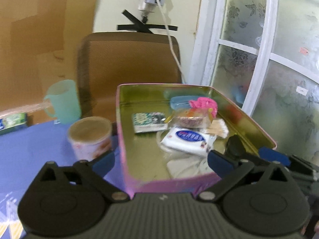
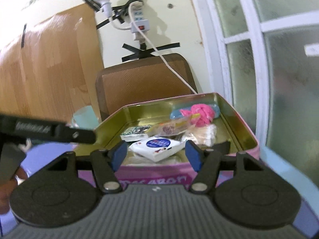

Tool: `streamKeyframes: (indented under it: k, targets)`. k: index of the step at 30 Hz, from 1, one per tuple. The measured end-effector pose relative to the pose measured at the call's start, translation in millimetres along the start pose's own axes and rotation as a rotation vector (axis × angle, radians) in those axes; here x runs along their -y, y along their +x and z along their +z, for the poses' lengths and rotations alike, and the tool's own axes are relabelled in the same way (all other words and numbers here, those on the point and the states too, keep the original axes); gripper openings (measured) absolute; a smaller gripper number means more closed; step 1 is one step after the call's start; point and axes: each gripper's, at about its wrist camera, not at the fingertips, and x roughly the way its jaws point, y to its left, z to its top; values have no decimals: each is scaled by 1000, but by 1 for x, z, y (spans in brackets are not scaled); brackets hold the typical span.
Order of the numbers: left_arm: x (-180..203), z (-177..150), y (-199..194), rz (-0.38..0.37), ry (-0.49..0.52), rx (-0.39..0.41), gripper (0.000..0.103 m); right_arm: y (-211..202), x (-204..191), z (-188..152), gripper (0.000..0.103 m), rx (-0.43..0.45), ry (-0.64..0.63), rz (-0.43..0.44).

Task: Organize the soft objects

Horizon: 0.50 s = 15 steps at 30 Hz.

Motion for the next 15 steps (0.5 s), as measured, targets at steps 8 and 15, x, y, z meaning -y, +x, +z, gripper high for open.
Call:
streamKeyframes:
  k: [8, 15]
  targets:
    - [-22, -20, -40, 44, -71, 10, 103, -11, -17, -2, 68, -57, 138, 73]
    - [-34, -34, -60, 116, -70, 20, 103, -19, -37, -2, 70, -94, 167, 81]
